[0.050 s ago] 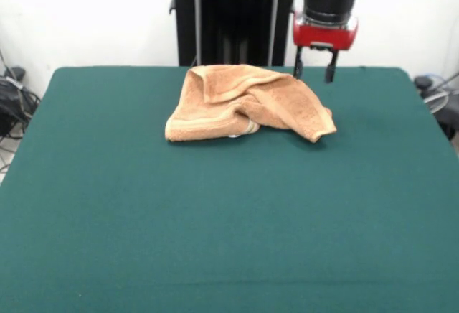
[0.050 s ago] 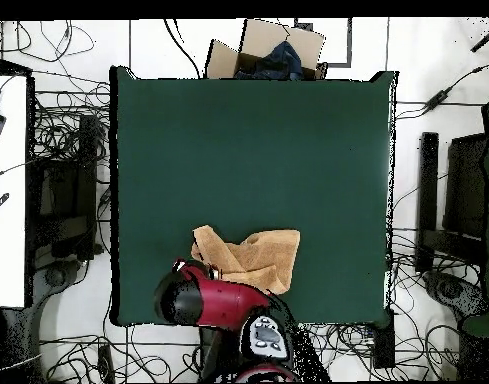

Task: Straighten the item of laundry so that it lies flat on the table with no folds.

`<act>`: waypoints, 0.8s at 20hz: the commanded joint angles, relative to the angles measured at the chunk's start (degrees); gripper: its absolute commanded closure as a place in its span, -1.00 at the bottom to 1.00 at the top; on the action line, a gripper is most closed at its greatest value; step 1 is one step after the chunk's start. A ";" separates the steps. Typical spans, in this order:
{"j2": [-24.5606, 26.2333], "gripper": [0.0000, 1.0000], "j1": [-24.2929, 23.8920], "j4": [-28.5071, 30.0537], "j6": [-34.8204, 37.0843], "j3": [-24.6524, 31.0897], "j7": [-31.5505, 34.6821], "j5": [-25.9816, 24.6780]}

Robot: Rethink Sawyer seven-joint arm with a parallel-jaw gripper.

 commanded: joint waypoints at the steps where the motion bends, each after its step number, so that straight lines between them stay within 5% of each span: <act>1: 0.23 -1.00 8.15 -0.92 12.52 -11.49 17.59 8.42; 16: 2.57 -1.00 11.94 -0.58 10.08 -16.20 16.14 11.66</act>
